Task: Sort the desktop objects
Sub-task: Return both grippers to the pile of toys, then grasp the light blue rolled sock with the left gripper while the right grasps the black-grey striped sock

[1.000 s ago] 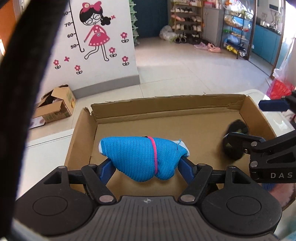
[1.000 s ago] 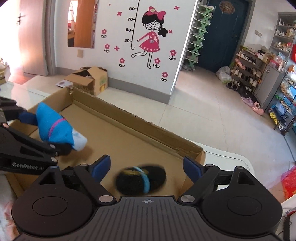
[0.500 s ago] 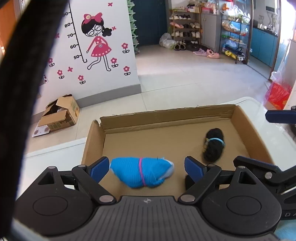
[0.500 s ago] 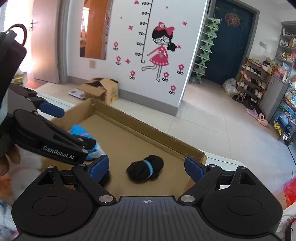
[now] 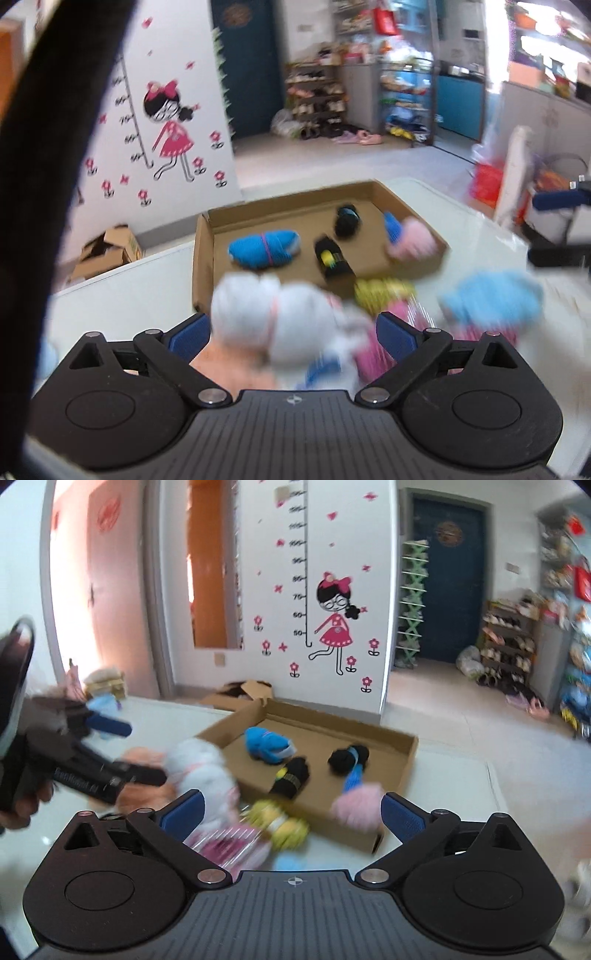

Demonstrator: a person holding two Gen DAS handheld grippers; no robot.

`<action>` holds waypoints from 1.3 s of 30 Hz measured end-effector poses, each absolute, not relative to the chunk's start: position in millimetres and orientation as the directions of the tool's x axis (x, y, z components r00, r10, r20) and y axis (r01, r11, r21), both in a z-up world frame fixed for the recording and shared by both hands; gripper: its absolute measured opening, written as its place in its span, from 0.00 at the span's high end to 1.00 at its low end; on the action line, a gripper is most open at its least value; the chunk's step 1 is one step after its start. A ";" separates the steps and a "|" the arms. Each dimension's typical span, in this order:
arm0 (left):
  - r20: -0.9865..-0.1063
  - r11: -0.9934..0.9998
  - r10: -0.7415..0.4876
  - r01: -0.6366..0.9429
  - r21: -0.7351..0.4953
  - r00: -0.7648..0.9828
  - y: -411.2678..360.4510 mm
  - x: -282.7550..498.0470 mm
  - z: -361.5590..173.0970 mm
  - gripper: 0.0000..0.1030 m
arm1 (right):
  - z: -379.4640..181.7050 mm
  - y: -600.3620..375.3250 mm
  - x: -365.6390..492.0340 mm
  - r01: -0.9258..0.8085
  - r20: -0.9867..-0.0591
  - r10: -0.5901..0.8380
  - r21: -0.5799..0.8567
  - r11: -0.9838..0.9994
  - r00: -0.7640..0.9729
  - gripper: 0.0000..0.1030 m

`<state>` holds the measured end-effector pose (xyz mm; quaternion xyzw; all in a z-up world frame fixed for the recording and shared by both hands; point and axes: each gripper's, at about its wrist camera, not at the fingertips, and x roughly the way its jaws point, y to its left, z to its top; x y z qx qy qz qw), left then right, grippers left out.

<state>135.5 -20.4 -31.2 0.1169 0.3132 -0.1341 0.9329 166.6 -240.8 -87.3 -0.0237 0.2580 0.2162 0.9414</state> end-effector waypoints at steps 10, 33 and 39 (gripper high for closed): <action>-0.627 0.853 -0.236 0.468 0.234 0.743 -37.3 64.0 -79.8 0.07 | -141.7 -225.4 79.1 -0.356 -0.435 0.366 0.109 0.928 0.822 0.01; -0.718 0.753 -0.353 0.637 0.162 0.600 -73.3 111.4 -125.2 0.12 | -184.9 -215.5 83.1 -0.307 -0.448 0.373 0.216 0.927 0.813 0.01; -0.736 0.743 -0.350 0.650 0.159 0.580 -75.9 110.4 -132.1 0.14 | -187.3 -215.3 88.1 -0.302 -0.461 0.377 0.231 0.925 0.803 0.01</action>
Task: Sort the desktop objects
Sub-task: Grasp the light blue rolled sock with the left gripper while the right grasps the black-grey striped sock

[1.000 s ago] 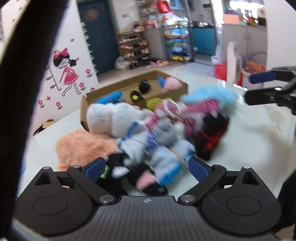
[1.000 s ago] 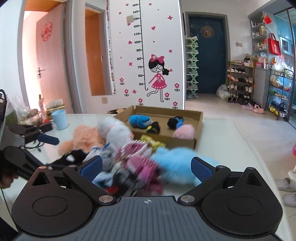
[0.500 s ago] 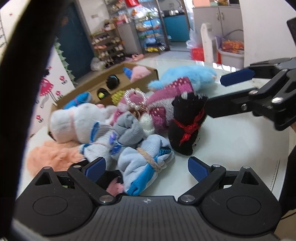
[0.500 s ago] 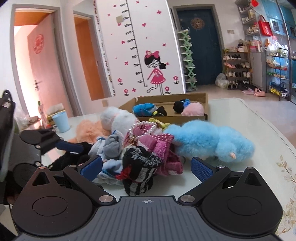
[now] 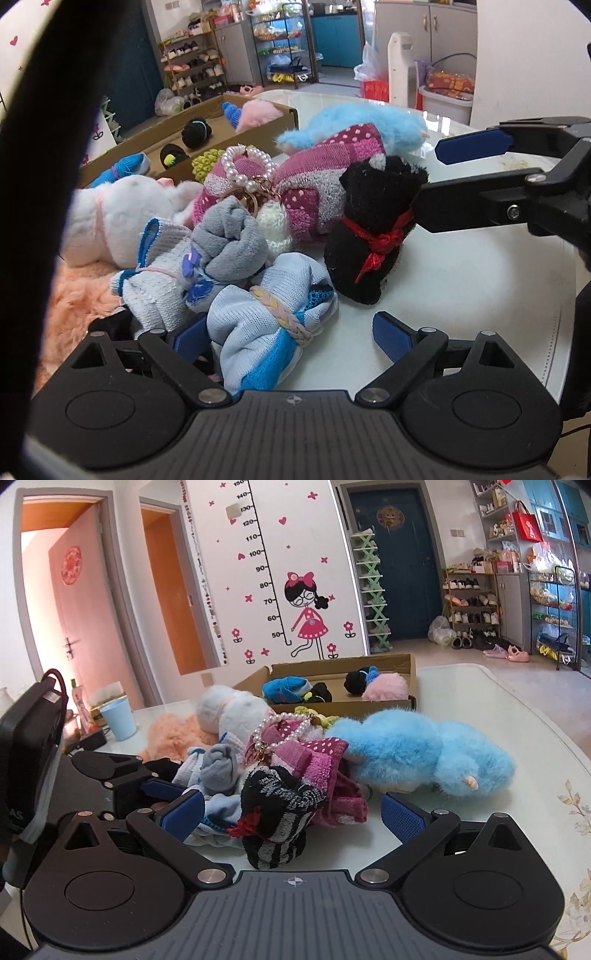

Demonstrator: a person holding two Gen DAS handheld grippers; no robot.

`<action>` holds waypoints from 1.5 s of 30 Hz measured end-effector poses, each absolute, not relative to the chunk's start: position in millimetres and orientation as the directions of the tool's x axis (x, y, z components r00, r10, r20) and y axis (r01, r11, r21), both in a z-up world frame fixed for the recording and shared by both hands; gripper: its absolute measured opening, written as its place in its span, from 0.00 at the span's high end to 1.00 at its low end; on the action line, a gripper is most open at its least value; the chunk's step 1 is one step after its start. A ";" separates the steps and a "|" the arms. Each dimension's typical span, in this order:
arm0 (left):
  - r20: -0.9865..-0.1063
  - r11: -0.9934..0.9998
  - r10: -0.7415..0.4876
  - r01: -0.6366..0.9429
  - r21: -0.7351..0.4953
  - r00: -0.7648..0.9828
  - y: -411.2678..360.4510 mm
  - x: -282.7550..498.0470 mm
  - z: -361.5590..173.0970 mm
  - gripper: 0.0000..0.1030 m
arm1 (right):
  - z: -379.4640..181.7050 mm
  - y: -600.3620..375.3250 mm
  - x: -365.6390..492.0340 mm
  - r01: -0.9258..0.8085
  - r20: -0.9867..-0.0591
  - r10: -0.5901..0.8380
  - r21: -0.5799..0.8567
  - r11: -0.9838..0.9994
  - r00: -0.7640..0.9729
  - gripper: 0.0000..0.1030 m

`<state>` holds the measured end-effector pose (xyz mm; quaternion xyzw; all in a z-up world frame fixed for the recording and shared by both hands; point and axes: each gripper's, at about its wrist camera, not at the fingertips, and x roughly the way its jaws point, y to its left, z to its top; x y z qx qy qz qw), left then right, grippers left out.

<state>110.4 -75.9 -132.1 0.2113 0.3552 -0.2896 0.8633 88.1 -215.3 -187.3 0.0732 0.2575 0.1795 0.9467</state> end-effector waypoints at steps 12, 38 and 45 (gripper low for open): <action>-0.719 0.773 -0.362 0.622 0.125 0.594 -65.5 106.3 -131.9 0.38 | -202.2 -201.8 112.1 -0.301 -0.530 0.417 0.295 0.907 0.738 0.27; -0.663 0.818 -0.344 0.559 0.136 0.664 -58.5 81.2 -114.4 0.50 | -193.2 -231.2 97.7 -0.285 -0.459 0.435 0.361 0.888 0.775 0.46; -0.630 0.828 -0.356 0.546 0.131 0.690 -51.6 66.8 -92.8 0.50 | -187.0 -230.2 88.2 -0.308 -0.434 0.427 0.318 0.896 0.794 0.46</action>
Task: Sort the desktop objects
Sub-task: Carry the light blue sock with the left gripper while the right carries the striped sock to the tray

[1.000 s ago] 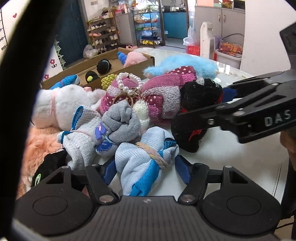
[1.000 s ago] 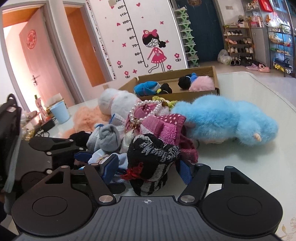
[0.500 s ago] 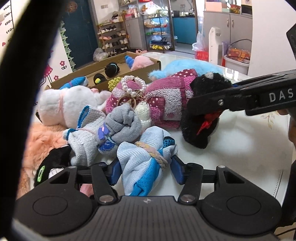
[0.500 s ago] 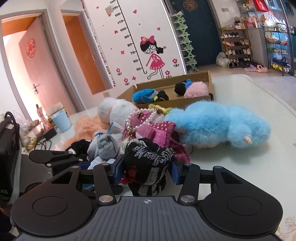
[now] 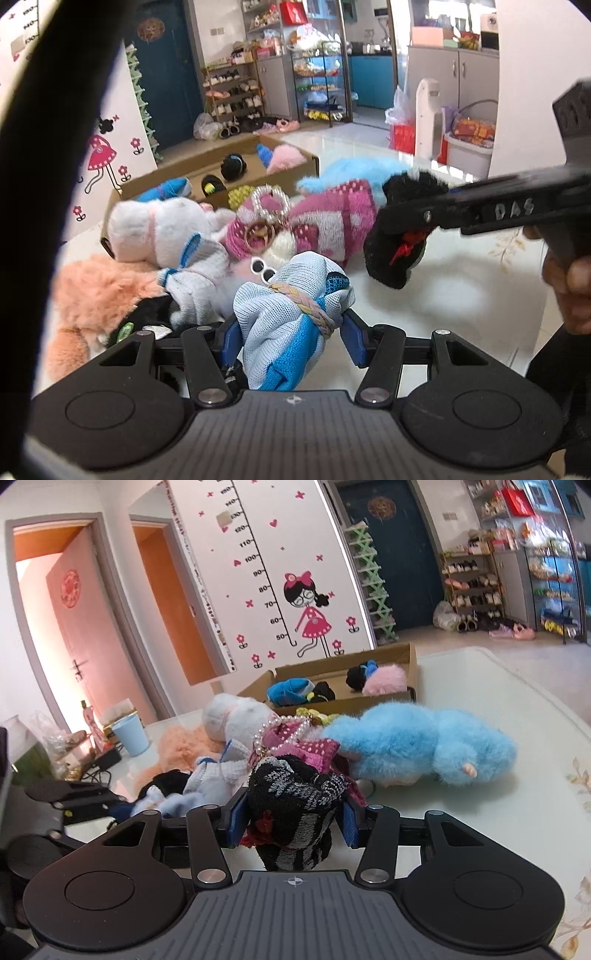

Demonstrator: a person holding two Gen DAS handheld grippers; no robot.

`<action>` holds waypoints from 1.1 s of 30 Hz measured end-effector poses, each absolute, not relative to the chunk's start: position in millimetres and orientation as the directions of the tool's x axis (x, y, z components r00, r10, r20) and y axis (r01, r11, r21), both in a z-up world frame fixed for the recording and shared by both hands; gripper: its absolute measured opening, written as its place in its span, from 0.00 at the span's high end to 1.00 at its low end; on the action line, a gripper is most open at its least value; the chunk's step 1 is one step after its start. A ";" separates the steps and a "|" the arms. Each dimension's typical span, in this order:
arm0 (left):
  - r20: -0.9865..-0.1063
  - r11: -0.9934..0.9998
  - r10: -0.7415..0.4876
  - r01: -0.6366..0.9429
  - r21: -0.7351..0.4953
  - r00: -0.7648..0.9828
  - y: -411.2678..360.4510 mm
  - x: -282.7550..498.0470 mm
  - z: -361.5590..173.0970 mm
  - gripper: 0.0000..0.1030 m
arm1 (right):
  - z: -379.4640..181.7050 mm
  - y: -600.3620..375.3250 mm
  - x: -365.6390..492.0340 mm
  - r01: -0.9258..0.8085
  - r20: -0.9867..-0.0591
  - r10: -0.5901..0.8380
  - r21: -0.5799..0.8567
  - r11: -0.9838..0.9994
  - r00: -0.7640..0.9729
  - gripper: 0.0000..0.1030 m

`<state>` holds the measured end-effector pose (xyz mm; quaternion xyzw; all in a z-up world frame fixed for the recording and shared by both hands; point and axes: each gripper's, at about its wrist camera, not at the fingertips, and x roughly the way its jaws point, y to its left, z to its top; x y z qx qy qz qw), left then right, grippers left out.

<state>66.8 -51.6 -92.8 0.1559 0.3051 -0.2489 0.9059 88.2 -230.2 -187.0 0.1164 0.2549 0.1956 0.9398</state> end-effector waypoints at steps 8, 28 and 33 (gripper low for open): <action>-0.577 0.873 -0.323 0.472 0.125 0.750 -37.0 68.2 -50.3 0.50 | -169.0 -241.8 89.6 -0.310 -0.411 0.425 0.318 0.896 0.807 0.46; -0.565 0.966 -0.181 0.254 0.053 0.805 -26.5 148.0 14.3 0.50 | -52.8 -248.9 149.7 -0.364 -0.353 0.389 0.138 0.921 0.851 0.46; -0.576 0.971 -0.155 0.231 0.061 0.803 -28.0 172.9 21.0 0.50 | -38.0 -242.3 180.0 -0.380 -0.366 0.396 0.117 0.917 0.842 0.46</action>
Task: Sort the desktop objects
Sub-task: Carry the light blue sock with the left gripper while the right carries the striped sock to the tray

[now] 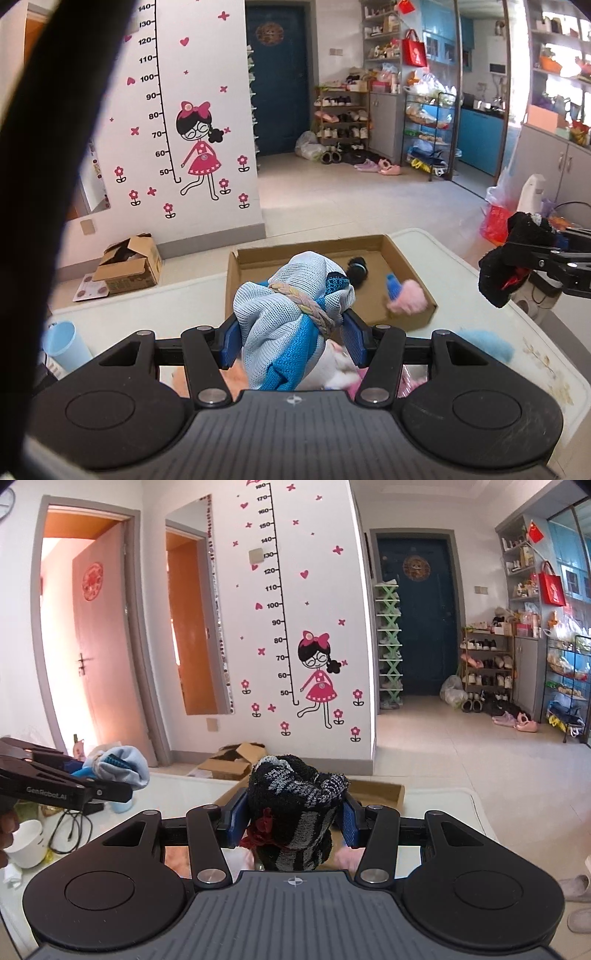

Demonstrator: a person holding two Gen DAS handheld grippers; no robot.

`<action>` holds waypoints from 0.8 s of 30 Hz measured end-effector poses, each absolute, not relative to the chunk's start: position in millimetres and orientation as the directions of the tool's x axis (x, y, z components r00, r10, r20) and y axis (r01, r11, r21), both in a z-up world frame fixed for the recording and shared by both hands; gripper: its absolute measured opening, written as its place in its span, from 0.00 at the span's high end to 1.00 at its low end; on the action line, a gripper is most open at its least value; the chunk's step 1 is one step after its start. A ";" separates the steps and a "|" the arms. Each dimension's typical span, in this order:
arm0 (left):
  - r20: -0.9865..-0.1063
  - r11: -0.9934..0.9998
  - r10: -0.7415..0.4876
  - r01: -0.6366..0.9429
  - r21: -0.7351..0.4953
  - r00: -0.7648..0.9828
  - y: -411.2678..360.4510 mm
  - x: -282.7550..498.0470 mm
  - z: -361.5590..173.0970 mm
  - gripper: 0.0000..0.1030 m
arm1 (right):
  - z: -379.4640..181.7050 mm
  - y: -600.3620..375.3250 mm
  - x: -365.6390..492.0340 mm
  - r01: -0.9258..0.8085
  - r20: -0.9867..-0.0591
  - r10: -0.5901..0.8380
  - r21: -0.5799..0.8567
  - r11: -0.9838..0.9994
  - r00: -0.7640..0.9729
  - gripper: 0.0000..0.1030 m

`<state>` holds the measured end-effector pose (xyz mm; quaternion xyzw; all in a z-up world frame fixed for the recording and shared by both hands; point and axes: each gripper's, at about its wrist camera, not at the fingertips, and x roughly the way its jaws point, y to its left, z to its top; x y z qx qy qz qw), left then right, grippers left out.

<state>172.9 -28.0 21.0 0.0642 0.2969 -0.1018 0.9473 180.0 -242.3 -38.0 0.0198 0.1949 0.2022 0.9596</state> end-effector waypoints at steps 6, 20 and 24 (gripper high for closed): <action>-0.605 0.974 -0.136 0.217 0.064 0.784 -35.7 211.8 13.0 0.50 | -35.7 -230.4 228.3 -0.387 -0.408 0.395 0.105 0.916 0.823 0.46; -0.694 0.979 -0.098 0.194 0.061 0.713 -36.8 297.6 -33.6 0.50 | -92.0 -196.6 335.7 -0.395 -0.549 0.342 0.024 0.919 0.763 0.46; -0.716 0.981 -0.097 0.189 0.049 0.691 -33.4 311.6 -46.9 0.50 | -110.1 -191.7 355.0 -0.386 -0.578 0.329 0.026 0.922 0.747 0.46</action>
